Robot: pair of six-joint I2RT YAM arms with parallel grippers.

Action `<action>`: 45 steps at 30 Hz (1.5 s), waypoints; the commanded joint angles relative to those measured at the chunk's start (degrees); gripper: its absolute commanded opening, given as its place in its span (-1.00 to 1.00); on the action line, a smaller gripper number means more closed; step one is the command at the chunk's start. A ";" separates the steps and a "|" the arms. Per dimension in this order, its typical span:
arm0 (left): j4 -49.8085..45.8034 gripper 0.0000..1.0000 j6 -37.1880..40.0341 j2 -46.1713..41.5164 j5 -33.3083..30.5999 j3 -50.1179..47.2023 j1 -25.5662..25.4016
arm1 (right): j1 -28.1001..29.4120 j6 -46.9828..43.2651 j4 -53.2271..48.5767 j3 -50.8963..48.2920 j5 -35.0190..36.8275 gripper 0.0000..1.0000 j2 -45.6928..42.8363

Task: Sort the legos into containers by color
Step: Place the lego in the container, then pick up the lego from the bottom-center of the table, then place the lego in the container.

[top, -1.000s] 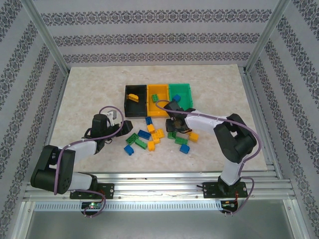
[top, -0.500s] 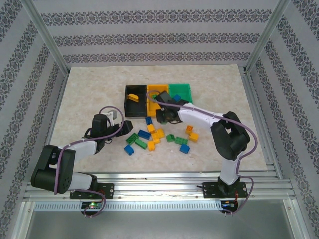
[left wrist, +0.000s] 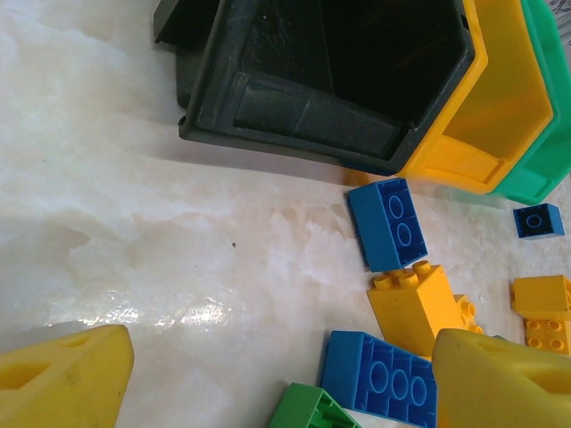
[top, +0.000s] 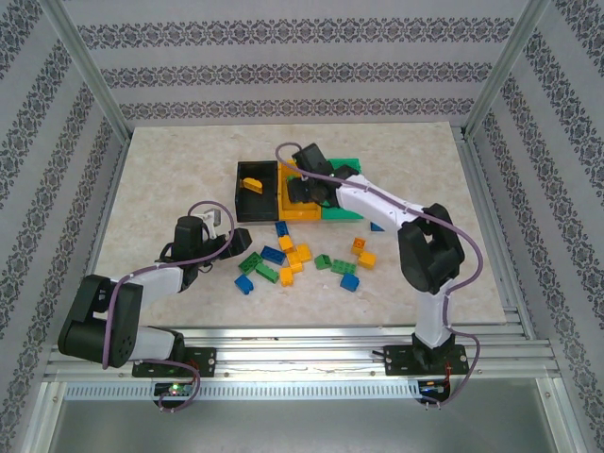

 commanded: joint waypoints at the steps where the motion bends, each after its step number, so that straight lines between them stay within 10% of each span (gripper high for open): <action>1: 2.36 0.74 -0.45 -0.63 0.67 0.31 0.72 | 1.83 -0.38 -2.35 -7.98 0.66 0.05 -6.07; 12: 4.24 0.74 -1.41 2.09 1.98 0.44 0.74 | 6.84 3.41 -4.54 -25.41 -1.42 0.05 -12.52; 25: 3.60 0.74 -1.08 1.78 1.80 0.56 0.69 | 11.03 1.23 -11.29 -18.44 5.39 -0.42 -4.57; 45: 2.16 0.74 -0.11 0.04 0.67 0.44 0.69 | 1.41 -3.41 -2.72 3.14 2.57 -0.39 -0.72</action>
